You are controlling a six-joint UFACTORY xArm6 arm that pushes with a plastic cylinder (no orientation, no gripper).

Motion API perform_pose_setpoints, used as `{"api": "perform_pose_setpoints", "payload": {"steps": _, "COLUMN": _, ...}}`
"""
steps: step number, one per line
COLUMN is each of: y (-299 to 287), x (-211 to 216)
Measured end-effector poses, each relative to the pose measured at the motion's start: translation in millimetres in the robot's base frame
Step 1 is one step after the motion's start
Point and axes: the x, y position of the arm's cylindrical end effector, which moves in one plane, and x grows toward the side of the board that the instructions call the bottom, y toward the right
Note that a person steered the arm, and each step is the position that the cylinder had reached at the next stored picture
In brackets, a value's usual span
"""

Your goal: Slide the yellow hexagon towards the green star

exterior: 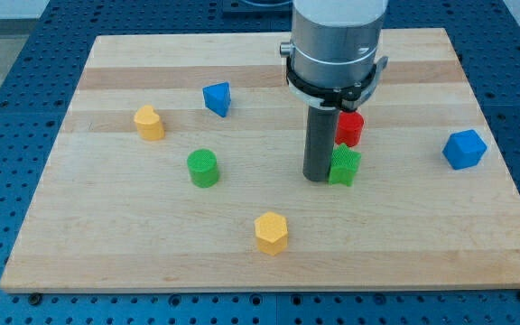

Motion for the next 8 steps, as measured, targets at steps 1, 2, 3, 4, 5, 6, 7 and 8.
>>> {"api": "perform_pose_setpoints", "payload": {"steps": 1, "y": 0, "x": 10}}
{"api": "perform_pose_setpoints", "payload": {"steps": 2, "y": 0, "x": 44}}
{"api": "perform_pose_setpoints", "payload": {"steps": 3, "y": 2, "x": 64}}
{"api": "perform_pose_setpoints", "payload": {"steps": 4, "y": 3, "x": 91}}
{"api": "perform_pose_setpoints", "payload": {"steps": 5, "y": 0, "x": 117}}
{"api": "perform_pose_setpoints", "payload": {"steps": 6, "y": -13, "x": 120}}
{"api": "perform_pose_setpoints", "payload": {"steps": 7, "y": -29, "x": 123}}
{"api": "perform_pose_setpoints", "payload": {"steps": 8, "y": -52, "x": 123}}
